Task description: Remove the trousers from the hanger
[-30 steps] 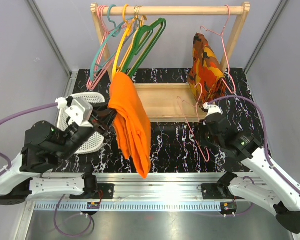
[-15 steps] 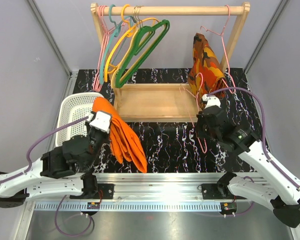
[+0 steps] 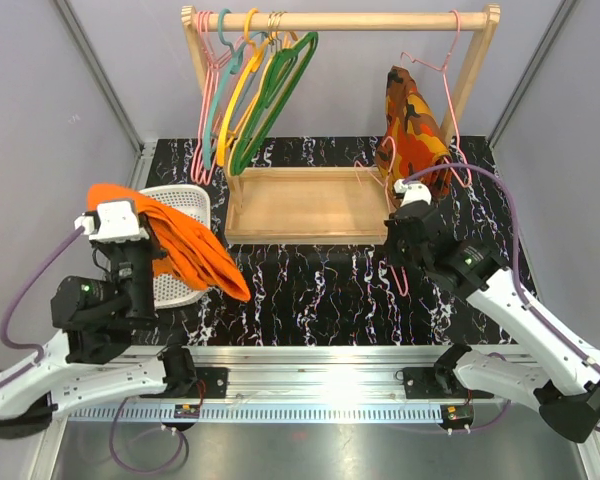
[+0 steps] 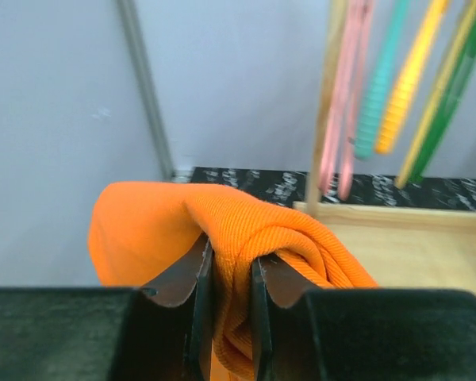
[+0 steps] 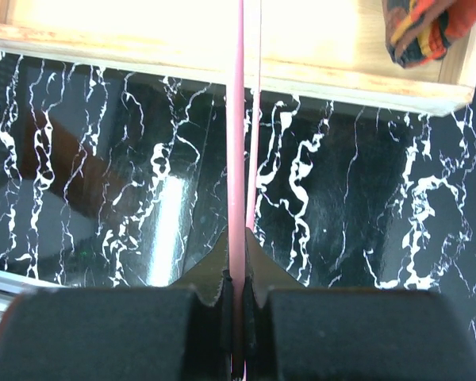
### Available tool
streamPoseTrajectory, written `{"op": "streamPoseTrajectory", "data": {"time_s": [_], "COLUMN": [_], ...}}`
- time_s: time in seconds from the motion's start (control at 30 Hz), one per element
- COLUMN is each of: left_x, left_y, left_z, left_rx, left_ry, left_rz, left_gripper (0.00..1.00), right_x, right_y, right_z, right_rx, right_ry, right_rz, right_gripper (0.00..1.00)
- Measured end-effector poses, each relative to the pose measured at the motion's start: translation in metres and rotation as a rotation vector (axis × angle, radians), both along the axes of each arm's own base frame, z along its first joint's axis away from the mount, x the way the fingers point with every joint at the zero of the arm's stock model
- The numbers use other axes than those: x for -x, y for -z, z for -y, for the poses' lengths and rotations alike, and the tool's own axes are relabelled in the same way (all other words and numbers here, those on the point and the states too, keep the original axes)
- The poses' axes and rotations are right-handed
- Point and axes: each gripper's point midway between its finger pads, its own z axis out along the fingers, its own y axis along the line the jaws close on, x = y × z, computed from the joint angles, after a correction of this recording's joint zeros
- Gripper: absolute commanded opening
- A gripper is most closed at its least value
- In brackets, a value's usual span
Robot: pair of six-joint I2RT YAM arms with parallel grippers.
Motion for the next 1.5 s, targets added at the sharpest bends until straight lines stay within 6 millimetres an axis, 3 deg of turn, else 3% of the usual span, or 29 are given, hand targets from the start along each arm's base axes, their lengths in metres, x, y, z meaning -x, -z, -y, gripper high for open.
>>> {"op": "streamPoseTrajectory", "data": {"time_s": [0.1, 0.2, 0.27, 0.4, 0.53, 0.73, 1.03, 1.13, 1.27, 1.5], "left_x": [-0.012, -0.038, -0.054, -0.075, -0.084, -0.074, -0.035, -0.025, -0.032, -0.106], "left_y": [-0.004, -0.007, -0.002, 0.026, 0.027, 0.012, -0.028, -0.032, -0.006, 0.095], "left_z": [-0.021, -0.044, -0.056, -0.075, -0.093, -0.105, -0.127, -0.13, -0.128, -0.105], "left_rx": [-0.069, -0.148, -0.167, -0.211, -0.227, -0.288, -0.322, -0.298, -0.3, -0.522], "left_ry": [-0.182, -0.348, -0.408, -0.47, -0.54, -0.609, -0.725, -0.732, -0.729, -0.678], "left_rz": [-0.006, -0.046, -0.076, -0.188, -0.252, -0.256, -0.232, -0.209, -0.229, -0.53], "left_gripper": [0.0, 0.0, 0.0, 0.0, 0.0, 0.0, 0.0, 0.0, 0.0, 0.0], "right_x": [-0.005, -0.011, -0.016, -0.021, -0.023, -0.023, -0.025, -0.025, -0.025, -0.022], "right_y": [-0.003, -0.014, -0.026, -0.046, -0.056, -0.061, -0.063, -0.064, -0.066, -0.065], "right_z": [-0.004, -0.008, -0.012, -0.016, -0.017, -0.017, -0.017, -0.019, -0.021, -0.023], "right_rx": [0.0, -0.012, -0.026, -0.05, -0.058, -0.057, -0.053, -0.06, -0.073, -0.082], "right_ry": [-0.005, -0.011, -0.014, -0.02, -0.027, -0.032, -0.041, -0.047, -0.056, -0.08], "right_rz": [0.008, 0.034, 0.058, 0.102, 0.126, 0.137, 0.149, 0.158, 0.169, 0.17], "right_gripper": [0.0, 0.0, 0.0, 0.0, 0.0, 0.0, 0.0, 0.0, 0.0, 0.0]}}
